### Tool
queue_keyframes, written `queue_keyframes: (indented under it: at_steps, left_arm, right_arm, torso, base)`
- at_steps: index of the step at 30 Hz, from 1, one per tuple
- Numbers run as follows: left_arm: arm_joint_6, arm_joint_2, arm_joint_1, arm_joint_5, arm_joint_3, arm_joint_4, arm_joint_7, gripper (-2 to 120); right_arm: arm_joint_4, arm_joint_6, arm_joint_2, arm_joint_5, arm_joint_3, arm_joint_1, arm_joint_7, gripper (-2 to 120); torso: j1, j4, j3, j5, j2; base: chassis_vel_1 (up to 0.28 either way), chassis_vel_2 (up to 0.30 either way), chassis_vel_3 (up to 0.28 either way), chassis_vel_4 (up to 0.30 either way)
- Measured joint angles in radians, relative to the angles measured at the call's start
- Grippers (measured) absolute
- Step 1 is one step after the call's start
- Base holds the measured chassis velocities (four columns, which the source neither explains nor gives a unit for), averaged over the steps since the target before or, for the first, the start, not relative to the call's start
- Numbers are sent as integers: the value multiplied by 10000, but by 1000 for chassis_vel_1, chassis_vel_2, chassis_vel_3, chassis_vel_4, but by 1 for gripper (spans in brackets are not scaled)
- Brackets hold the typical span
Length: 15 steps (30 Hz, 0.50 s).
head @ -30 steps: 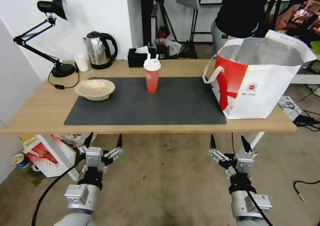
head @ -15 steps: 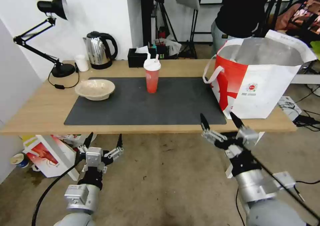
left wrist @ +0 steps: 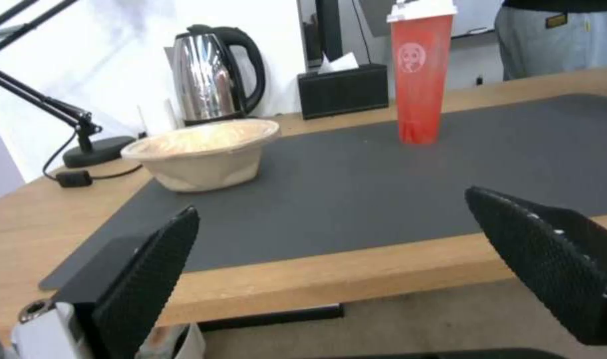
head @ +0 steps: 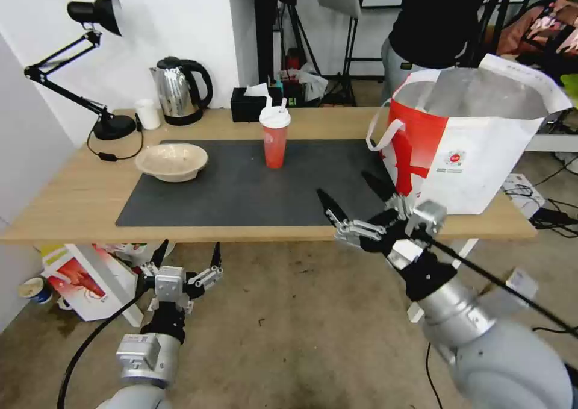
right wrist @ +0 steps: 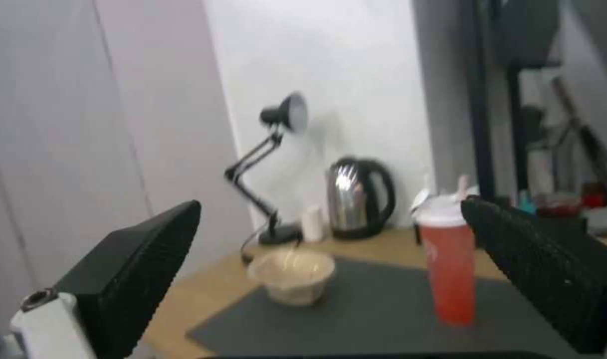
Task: Pick up the trash from the table and place it into the takeout bag.
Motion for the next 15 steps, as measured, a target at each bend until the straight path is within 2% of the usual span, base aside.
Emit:
queue_keyframes:
  at_steps: [1,2,6,15]
  left_arm:
    - [0,0,0,0,0,0,1,100]
    - [0,0,0,0,0,0,1,100]
    - [0,0,0,0,0,0,-1,100]
    - [0,-1,1,0,0,0,1,100]
  right_arm:
    - [-145,-513,-80,440,-208,791,148,100]
    - [-145,-513,-80,440,-208,791,148,100]
    - [-907,-1422,0,998,-1046,2587,444,100]
    - [-1858,-2613,416,1716,-2477,4705,917,100]
  torso:
    - [0,3,-1,-2,0]
    - [0,3,-1,-2,0]
    - [0,4,0,1,-1]
    - [1,1,0,0,1]
  base:
    - [0,0,0,0]
    - [0,0,0,0]
    - [0,0,0,0]
    - [0,0,0,0]
